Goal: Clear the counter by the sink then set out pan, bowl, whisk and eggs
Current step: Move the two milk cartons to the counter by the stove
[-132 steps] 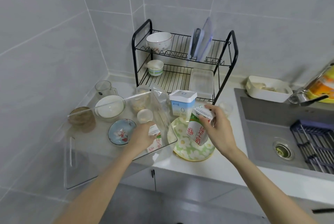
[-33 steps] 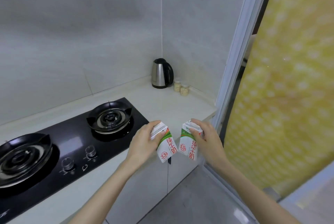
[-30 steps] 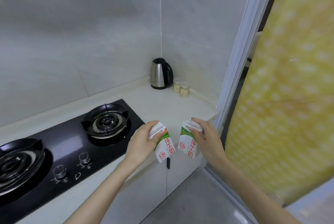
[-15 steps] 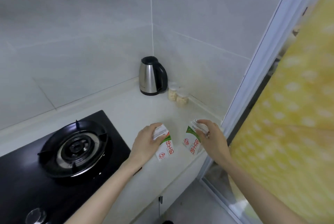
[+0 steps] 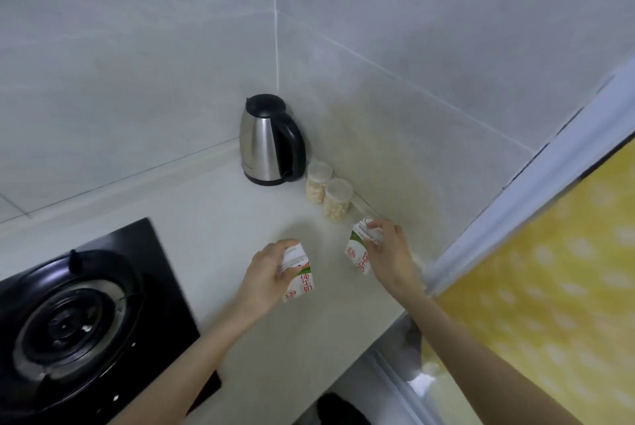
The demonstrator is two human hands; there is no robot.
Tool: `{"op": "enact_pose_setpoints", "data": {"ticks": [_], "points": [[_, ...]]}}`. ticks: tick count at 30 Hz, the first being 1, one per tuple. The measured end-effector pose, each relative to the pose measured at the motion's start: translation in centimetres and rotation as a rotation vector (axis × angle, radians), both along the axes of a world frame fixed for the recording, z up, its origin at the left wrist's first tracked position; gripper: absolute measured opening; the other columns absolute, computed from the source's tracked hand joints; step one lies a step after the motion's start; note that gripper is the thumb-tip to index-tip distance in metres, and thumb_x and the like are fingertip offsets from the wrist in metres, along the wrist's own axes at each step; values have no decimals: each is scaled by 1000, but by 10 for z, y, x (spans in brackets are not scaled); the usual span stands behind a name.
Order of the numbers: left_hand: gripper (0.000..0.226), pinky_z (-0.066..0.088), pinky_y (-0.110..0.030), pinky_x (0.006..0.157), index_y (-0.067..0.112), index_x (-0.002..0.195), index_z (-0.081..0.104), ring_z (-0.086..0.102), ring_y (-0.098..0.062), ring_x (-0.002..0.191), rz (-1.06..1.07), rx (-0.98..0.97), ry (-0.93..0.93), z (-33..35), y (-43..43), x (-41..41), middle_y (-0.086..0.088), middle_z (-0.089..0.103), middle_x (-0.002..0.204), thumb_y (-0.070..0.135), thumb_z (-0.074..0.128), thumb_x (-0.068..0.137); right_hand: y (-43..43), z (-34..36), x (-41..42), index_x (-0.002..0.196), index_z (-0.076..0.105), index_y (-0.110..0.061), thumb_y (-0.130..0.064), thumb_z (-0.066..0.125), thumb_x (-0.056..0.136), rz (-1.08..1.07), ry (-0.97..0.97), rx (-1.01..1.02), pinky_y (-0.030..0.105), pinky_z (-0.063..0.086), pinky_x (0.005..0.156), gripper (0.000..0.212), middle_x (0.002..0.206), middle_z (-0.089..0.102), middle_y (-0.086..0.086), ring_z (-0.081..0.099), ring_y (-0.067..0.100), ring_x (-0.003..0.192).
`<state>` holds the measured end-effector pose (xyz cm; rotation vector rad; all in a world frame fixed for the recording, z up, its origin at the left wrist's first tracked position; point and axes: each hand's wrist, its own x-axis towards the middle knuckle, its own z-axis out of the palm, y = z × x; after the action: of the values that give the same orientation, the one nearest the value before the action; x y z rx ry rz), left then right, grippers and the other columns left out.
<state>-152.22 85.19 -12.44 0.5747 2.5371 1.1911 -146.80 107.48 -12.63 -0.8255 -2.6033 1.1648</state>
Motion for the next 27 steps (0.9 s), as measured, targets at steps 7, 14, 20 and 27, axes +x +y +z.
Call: {"op": "enact_pose_setpoints", "data": {"ticks": [7,14,20,27], "points": [[38,43,-31,92,19,125,55,54,-19,107,123,13,-7,-9,25,-10,-2,59,116,17,64,88,26,-16,-47,120,53,-16,-4,54,88,95,33,-20,41,45,94,34,120,46,8,50,26,109],[36,45,-28,86,20,123,54,55,-20,101,200,2,8,-8,41,-20,-2,58,112,15,63,88,43,-24,-65,115,61,-10,5,59,80,172,77,134,39,38,101,38,120,53,10,50,31,112],[36,39,-24,84,21,124,52,54,-20,104,313,8,-23,-5,54,-45,-4,57,112,21,62,90,47,-16,-64,104,66,-15,-4,69,70,330,102,550,40,49,88,35,119,58,3,50,29,114],[41,41,-31,92,21,127,51,50,-23,112,406,26,-26,-11,84,-100,-6,56,118,21,64,88,47,5,-76,110,64,-18,-9,62,82,413,138,525,35,44,83,30,107,64,-1,55,24,102]]}}
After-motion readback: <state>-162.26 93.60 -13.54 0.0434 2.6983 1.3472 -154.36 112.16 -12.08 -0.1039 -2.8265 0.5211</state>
